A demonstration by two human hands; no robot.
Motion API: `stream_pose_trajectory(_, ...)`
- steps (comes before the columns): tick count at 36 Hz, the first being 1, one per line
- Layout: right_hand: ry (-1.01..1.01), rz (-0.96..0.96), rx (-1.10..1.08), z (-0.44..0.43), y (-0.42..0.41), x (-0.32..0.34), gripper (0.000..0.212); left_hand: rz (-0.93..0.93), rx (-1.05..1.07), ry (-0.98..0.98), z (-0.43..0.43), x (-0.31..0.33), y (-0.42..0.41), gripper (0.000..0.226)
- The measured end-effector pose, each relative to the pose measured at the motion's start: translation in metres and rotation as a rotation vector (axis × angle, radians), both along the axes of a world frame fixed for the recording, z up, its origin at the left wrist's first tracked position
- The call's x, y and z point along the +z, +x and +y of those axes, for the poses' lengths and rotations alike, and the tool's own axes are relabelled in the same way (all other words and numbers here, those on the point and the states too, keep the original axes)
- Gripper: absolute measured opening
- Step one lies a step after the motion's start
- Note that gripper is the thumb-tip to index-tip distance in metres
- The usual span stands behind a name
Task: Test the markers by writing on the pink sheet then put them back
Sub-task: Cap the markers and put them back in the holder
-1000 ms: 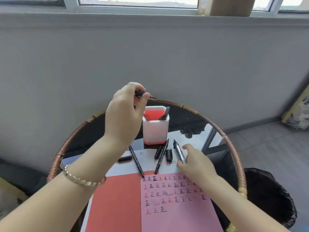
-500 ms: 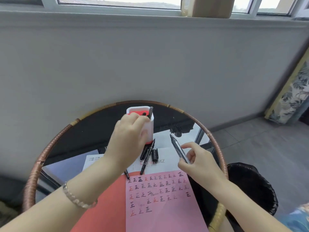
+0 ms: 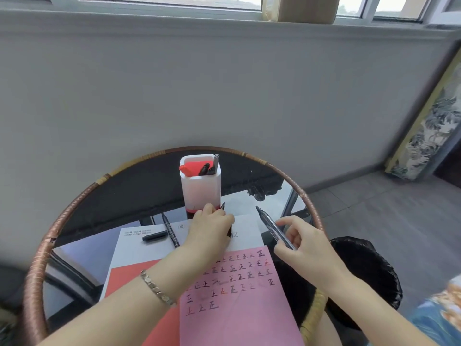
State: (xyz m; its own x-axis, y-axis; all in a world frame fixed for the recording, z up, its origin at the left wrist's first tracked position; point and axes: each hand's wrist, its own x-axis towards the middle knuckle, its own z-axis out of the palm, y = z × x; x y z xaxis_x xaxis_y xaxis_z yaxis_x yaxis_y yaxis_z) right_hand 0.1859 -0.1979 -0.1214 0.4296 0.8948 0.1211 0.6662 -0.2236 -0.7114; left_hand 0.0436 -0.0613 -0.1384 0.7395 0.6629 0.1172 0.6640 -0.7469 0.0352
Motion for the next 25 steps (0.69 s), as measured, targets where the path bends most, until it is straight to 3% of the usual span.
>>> stream_pose_trajectory(2,0.01,0.002,0.003,0.0,0.0,0.0,0.03,-0.081,-0.027,-0.074,-0.004,0.002,-0.001,0.037)
stream_pose_trajectory(8,0.022,0.02,0.025,-0.003,0.0,0.003,0.03,-0.803,0.253,-0.844,-0.03,0.028,-0.006,0.025)
stream_pose_trajectory(11,0.003,0.023,0.055,-0.003,-0.002,0.004,0.029,-0.991,0.373,-1.077,-0.037,0.036,-0.012,0.027)
stream_pose_trajectory(14,0.021,0.038,0.083,-0.003,-0.005,0.006,0.028,-1.058,0.393,-1.169,-0.042,0.038,-0.021,0.015)
stream_pose_trajectory(20,0.118,0.126,0.151,-0.003,-0.015,0.013,0.034,-1.14,0.395,-1.088,-0.048,0.045,-0.039,0.025)
stream_pose_trajectory(25,0.19,0.145,0.226,-0.006,-0.021,0.019,0.012,-1.16,0.425,-1.02,-0.051,0.048,-0.048,0.038)
